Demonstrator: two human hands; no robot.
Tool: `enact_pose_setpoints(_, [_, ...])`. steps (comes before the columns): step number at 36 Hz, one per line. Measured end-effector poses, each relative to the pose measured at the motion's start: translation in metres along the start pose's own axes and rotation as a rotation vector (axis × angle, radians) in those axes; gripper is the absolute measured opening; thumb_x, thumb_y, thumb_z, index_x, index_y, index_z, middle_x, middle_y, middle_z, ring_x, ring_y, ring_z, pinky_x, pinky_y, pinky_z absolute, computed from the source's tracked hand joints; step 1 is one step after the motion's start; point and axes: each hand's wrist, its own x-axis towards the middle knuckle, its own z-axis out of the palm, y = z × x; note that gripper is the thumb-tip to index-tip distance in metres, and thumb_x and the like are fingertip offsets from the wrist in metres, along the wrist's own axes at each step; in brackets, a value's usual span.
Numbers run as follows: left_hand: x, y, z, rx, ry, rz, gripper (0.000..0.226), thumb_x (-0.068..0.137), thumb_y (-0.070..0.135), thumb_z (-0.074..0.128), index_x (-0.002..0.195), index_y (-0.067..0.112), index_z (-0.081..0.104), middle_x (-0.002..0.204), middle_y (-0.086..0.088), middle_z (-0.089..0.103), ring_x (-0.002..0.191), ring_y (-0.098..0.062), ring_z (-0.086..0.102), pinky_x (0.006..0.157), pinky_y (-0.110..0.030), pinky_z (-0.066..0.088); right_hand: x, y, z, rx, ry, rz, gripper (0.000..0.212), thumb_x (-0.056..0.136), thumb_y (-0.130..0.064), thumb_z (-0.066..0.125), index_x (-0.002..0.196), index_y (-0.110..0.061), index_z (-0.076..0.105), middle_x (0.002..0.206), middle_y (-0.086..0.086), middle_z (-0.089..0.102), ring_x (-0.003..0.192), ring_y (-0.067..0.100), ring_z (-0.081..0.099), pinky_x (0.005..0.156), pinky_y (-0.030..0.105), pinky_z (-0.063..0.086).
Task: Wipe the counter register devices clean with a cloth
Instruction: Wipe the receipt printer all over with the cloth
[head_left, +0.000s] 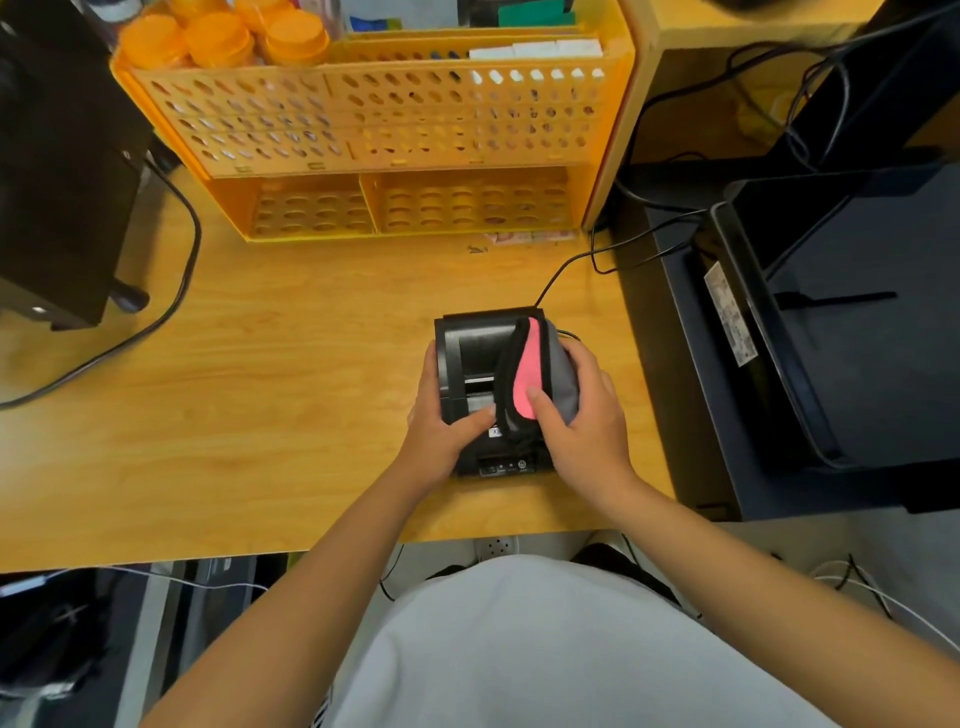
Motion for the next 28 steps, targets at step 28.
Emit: enact_pose_setpoints(28, [0.002, -0.001, -0.003, -0.029, -0.056, -0.002, 0.105, 0.074, 0.047, 0.085, 0.153, 0.059, 0.017, 0.148, 0.03, 0.048, 0.139, 0.001, 0.047, 0.118, -0.047, 0.041, 0.028, -0.003, -0.002, -0.183, -0.077, -0.19, 0.05, 0.103, -0.029, 0.055, 0.15, -0.017, 0.042, 0.136, 0.002, 0.057, 0.125, 0.018, 0.05, 0.101, 0.038, 0.05])
